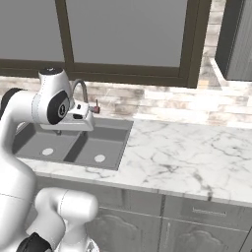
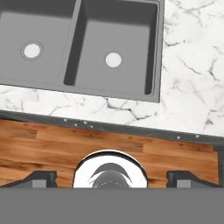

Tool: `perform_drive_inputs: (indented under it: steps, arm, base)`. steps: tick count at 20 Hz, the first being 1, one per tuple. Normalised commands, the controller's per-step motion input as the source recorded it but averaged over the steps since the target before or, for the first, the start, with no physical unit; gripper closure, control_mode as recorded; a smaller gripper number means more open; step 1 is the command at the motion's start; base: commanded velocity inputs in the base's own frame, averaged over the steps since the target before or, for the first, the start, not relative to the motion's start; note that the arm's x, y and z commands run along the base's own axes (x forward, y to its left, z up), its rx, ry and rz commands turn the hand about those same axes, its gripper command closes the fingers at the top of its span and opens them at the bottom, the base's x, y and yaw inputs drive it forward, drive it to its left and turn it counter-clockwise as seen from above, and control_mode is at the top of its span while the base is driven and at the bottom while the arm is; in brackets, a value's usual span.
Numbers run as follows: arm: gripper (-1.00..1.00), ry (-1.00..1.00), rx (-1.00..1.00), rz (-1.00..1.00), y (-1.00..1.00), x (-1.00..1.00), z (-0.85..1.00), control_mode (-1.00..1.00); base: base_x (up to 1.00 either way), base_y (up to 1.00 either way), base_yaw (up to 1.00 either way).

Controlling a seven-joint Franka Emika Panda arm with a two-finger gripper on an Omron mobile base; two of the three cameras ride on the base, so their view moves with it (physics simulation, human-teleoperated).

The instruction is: Turn on the sink faucet and place the jug under the water for a few seconds to fill it up.

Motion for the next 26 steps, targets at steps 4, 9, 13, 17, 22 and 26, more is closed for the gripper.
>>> perform_drive_inputs:
  steps: [4,9,13,17,22,26]
  arm:
    - [-1.00,0.00,0.00,0.00,0.00,0.00,0.00,-1.00]
    - [-1.00,0.00,0.00,0.00,0.00,0.00,0.00,-1.00]
    - [-1.00,0.00,0.00,0.00,0.00,0.00,0.00,-1.00]
    - [-1.00,0.00,0.00,0.00,0.00,0.29,0.00,-1.00]
    - [-1.00,0.00,0.06,0.01,0.00,0.40,0.00,-1.00]
    - [-1.00,0.00,0.15,0.03,0.00,0.63,0.00,-1.00]
  base:
    - [0.00,0.00,0.00]
    - [0.00,0.00,0.00]
    - [0.00,0.00,0.00]
    - [0.00,0.00,0.00]
    - [0.00,0.00,0.00]
    - [0.00,0.00,0.00]
